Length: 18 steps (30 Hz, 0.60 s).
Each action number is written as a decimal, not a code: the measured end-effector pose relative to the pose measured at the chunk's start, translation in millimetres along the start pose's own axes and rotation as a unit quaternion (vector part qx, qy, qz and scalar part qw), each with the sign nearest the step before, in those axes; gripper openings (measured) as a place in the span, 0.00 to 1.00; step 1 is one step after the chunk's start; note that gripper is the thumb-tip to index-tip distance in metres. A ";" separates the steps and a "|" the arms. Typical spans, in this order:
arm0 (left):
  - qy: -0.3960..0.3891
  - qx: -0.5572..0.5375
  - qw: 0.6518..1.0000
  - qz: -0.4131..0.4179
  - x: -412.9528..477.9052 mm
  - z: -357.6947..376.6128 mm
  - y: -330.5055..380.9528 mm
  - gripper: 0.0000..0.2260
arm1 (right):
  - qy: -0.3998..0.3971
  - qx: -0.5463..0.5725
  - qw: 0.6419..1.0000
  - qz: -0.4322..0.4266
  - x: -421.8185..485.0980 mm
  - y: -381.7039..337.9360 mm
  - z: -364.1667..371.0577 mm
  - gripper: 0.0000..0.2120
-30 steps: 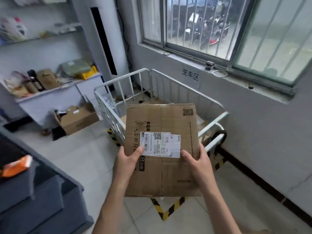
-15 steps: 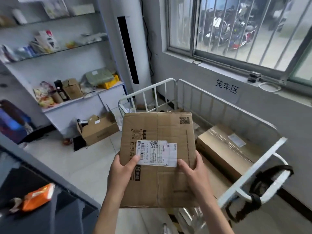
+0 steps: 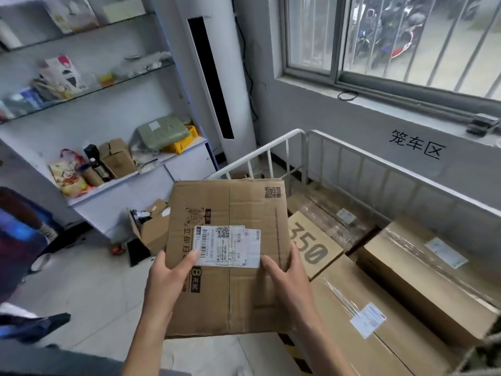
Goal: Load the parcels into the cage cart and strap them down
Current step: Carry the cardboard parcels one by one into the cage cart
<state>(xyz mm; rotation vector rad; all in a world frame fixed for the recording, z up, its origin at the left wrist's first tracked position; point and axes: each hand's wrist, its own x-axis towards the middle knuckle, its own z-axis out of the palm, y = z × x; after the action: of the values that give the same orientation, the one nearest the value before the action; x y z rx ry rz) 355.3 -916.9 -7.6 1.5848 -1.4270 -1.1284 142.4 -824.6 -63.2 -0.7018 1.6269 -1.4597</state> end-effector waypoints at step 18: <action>-0.239 0.054 0.968 0.048 399.8 67.7 52.0 0.23 | 0.156 0.058 0.986 0.014 265.9 -5.0 143.8 0.33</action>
<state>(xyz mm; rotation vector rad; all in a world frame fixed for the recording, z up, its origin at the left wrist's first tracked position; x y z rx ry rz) 276.3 -1316.5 -41.3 1.3483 -1.8801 -1.4605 129.6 -1122.7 -112.0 -0.3955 1.7579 -1.6940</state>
